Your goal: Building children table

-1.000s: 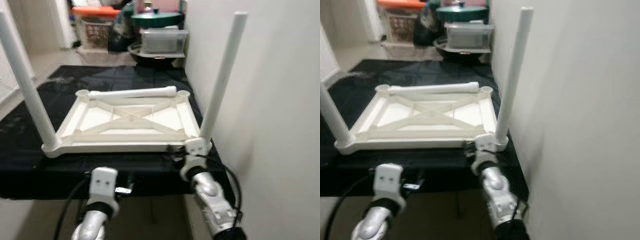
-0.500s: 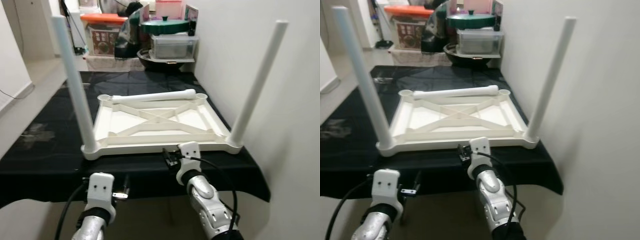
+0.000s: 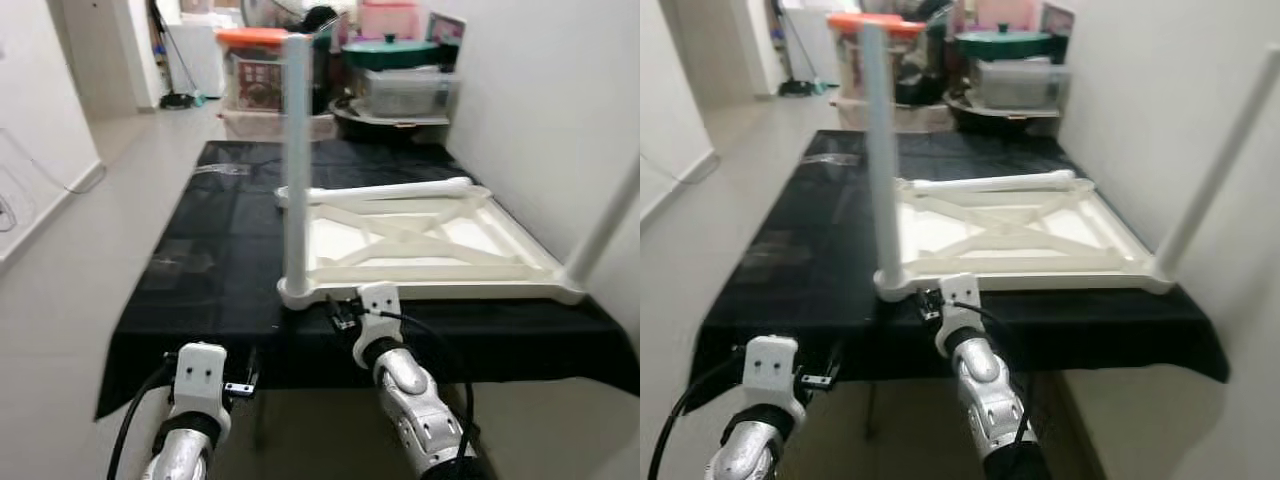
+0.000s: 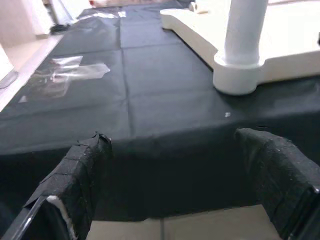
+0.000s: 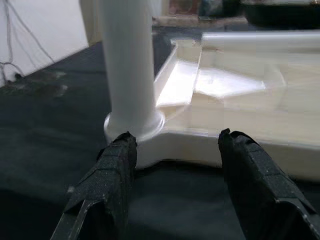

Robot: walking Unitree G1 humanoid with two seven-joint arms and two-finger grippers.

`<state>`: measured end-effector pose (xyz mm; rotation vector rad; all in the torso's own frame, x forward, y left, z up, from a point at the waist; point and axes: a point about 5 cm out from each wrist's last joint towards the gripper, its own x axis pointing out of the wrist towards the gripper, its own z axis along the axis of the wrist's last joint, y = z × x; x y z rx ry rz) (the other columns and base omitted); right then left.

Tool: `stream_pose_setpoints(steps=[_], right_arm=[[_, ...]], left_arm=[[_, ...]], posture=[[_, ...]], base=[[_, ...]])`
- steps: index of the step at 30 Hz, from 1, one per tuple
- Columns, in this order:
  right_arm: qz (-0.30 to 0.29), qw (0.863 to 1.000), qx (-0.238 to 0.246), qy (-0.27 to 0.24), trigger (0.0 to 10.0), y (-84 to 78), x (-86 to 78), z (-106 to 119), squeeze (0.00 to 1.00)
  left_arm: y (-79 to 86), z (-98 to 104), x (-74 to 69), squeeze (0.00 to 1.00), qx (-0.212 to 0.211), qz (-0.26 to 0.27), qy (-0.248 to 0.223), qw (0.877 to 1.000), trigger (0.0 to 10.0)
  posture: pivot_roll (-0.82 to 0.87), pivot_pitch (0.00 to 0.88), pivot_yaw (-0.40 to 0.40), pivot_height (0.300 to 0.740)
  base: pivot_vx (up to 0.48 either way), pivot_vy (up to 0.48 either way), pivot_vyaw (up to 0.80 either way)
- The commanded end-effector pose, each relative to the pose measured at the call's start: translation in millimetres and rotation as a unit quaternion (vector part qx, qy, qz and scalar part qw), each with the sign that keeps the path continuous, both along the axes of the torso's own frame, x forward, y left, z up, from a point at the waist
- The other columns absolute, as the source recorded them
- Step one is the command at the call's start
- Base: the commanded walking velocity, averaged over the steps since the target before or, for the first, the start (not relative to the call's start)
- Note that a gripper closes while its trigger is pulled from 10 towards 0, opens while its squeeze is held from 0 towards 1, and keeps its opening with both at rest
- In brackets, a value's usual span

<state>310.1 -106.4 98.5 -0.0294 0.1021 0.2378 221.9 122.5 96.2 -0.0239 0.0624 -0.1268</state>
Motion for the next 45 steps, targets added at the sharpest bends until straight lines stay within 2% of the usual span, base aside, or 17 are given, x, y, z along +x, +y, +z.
stream_pose_setpoints(steps=[1, 9, 15, 18, 22, 26, 29, 31, 33, 34, 35, 41, 45], right_arm=[[-0.007, 1.000, -0.004, 0.004, 10.0, -2.9, 1.8, 1.1, 0.00], [-0.005, 1.000, -0.004, 0.004, 10.0, -3.5, 2.0, 2.8, 0.00], [0.043, 0.999, 0.019, -0.002, 10.0, 2.3, 1.5, 8.5, 0.00], [0.101, 0.994, 0.039, -0.026, 10.0, 9.9, 1.7, 20.3, 0.00], [0.113, 0.991, 0.048, -0.051, 10.0, 16.3, 6.6, 33.5, 0.00], [0.091, 0.990, 0.043, -0.095, 10.0, 31.9, 23.3, 59.3, 0.00], [0.087, 0.991, 0.043, -0.097, 10.0, 33.7, 25.4, 61.7, 0.00], [0.060, 0.994, 0.017, -0.093, 10.0, 43.1, 39.2, 68.1, 0.00], [0.060, 0.994, 0.017, -0.093, 10.0, 43.1, 39.2, 68.1, 0.00], [0.048, 0.995, 0.024, -0.086, 10.0, 54.7, 52.7, 77.9, 0.00], [0.051, 0.994, 0.029, -0.092, 10.0, 61.1, 57.7, 85.0, 0.00], [0.063, 0.992, 0.026, -0.104, 10.0, 77.6, 67.7, 103.3, 0.00], [0.060, 0.992, 0.000, -0.114, 10.0, 92.2, 76.5, 122.9, 0.00]], left_arm=[[-1.7, 2.2, -0.8, 0.00, -0.004, -0.007, -0.008, 1.000, 10.0], [-1.9, 2.6, -1.1, 0.00, -0.005, -0.006, -0.008, 1.000, 10.0], [-0.2, 1.5, -1.1, 0.00, -0.019, 0.005, -0.001, 1.000, 10.0], [0.6, 1.5, -1.2, 0.00, -0.021, 0.008, -0.001, 1.000, 10.0], [0.3, 2.2, -1.5, 0.00, -0.021, 0.008, -0.003, 1.000, 10.0], [0.0, 3.2, -2.4, 0.00, -0.022, 0.011, -0.005, 1.000, 10.0], [0.0, 3.3, -2.5, 0.00, -0.023, 0.011, -0.005, 1.000, 10.0], [-0.9, 4.3, -3.4, 0.00, -0.023, 0.012, -0.005, 1.000, 10.0], [-0.9, 4.3, -3.4, 0.00, -0.023, 0.012, -0.005, 1.000, 10.0], [-2.1, 5.4, -4.6, 0.00, -0.024, 0.013, -0.005, 1.000, 10.0], [-2.8, 6.0, -5.3, 0.00, -0.025, 0.013, -0.006, 1.000, 10.0], [-4.9, 8.9, -8.5, 0.00, -0.026, 0.015, -0.008, 1.000, 10.0], [-9.1, 15.6, -16.1, 0.00, -0.031, 0.017, -0.011, 0.999, 10.0]], posture=[[-0.01, 0.000, -0.032, 0.740], [-0.02, 0.000, -0.033, 0.740], [-0.01, 0.000, -0.036, 0.740], [-0.01, 0.000, -0.036, 0.740], [-0.02, 0.000, -0.039, 0.740], [-0.01, 0.000, -0.043, 0.740], [-0.01, 0.000, -0.043, 0.740], [0.00, 0.000, -0.050, 0.740], [0.00, 0.000, -0.050, 0.740], [0.00, 0.000, -0.056, 0.740], [0.01, 0.000, -0.059, 0.740], [0.02, 0.020, -0.069, 0.740], [0.02, 0.057, -0.077, 0.740]], base=[[0.360, 0.315, 0.00], [0.405, 0.253, 0.00], [0.073, 0.000, 0.00], [0.000, 0.000, 0.00], [0.000, 0.000, 0.00], [0.000, 0.000, 0.00], [0.000, 0.000, 0.00], [0.000, 0.000, 0.00], [0.000, 0.000, 0.00], [0.000, 0.000, 0.00], [0.000, 0.000, 0.00], [0.000, 0.000, -0.40], [0.000, 0.000, -0.65]])
